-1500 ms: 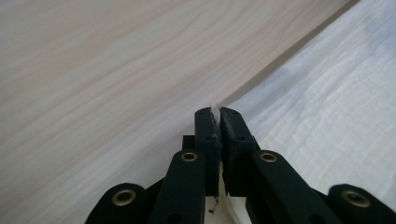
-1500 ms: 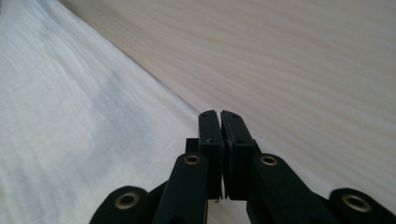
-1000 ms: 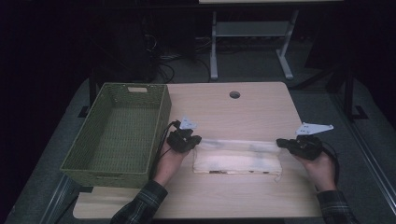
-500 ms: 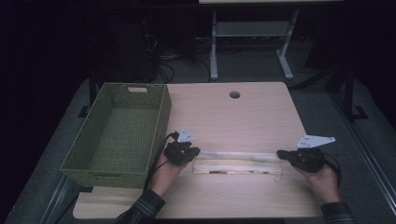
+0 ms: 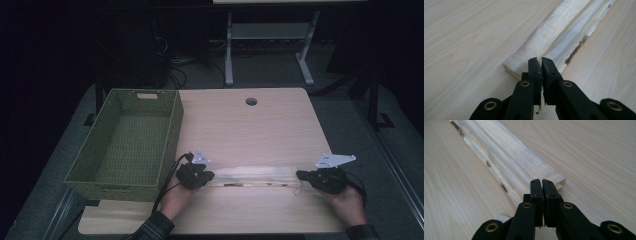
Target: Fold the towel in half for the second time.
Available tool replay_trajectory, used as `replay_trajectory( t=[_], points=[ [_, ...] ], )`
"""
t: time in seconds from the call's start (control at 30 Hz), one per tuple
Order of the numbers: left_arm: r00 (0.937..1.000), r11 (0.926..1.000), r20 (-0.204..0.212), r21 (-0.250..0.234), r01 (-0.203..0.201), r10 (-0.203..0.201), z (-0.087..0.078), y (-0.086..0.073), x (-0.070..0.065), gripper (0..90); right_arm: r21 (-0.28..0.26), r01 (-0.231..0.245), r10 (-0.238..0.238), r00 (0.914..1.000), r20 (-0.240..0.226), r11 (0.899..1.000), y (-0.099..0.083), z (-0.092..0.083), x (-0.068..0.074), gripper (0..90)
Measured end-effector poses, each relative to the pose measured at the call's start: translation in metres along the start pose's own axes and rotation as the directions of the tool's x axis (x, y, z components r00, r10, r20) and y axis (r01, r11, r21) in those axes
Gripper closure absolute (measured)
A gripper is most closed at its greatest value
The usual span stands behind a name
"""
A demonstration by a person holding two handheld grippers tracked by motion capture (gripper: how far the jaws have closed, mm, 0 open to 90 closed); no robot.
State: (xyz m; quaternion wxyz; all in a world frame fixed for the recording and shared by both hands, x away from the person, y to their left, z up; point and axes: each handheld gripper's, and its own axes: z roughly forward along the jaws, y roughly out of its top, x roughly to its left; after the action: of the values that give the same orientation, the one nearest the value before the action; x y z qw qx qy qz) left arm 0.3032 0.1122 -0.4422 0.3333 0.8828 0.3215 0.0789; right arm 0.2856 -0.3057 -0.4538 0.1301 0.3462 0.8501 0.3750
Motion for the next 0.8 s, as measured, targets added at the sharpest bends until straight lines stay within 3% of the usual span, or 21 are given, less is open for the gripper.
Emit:
replay_trajectory(
  t=[0.17, 0.33, 0.47, 0.8],
  points=[
    [1.0000, 1.0000, 0.008, 0.007, -0.006, 0.006, 0.001, -0.001, -0.001, 84.5, 0.006, -0.006, 0.006, 1.0000, -0.008, 1.000, -0.004, 0.001, 0.001, 86.7],
    [1.0000, 0.9987, 0.006, -0.052, -0.001, 0.001, -0.015, 0.005, -0.002, 67.3, -0.052, -0.022, 0.022, 0.9997, -0.006, 0.998, -0.002, -0.012, 0.001, 75.2],
    [0.9999, 0.9957, 0.002, -0.092, -0.013, 0.014, -0.021, 0.015, -0.002, 62.5, -0.091, -0.035, 0.035, 0.9994, -0.005, 0.995, 0.004, -0.020, -0.001, 71.8],
    [0.9980, 0.9965, 0.038, -0.069, -0.047, 0.050, 0.000, 0.040, 0.001, 48.3, -0.072, -0.051, 0.053, 0.9984, 0.022, 0.996, 0.022, -0.003, -0.012, 54.1]
  ],
)
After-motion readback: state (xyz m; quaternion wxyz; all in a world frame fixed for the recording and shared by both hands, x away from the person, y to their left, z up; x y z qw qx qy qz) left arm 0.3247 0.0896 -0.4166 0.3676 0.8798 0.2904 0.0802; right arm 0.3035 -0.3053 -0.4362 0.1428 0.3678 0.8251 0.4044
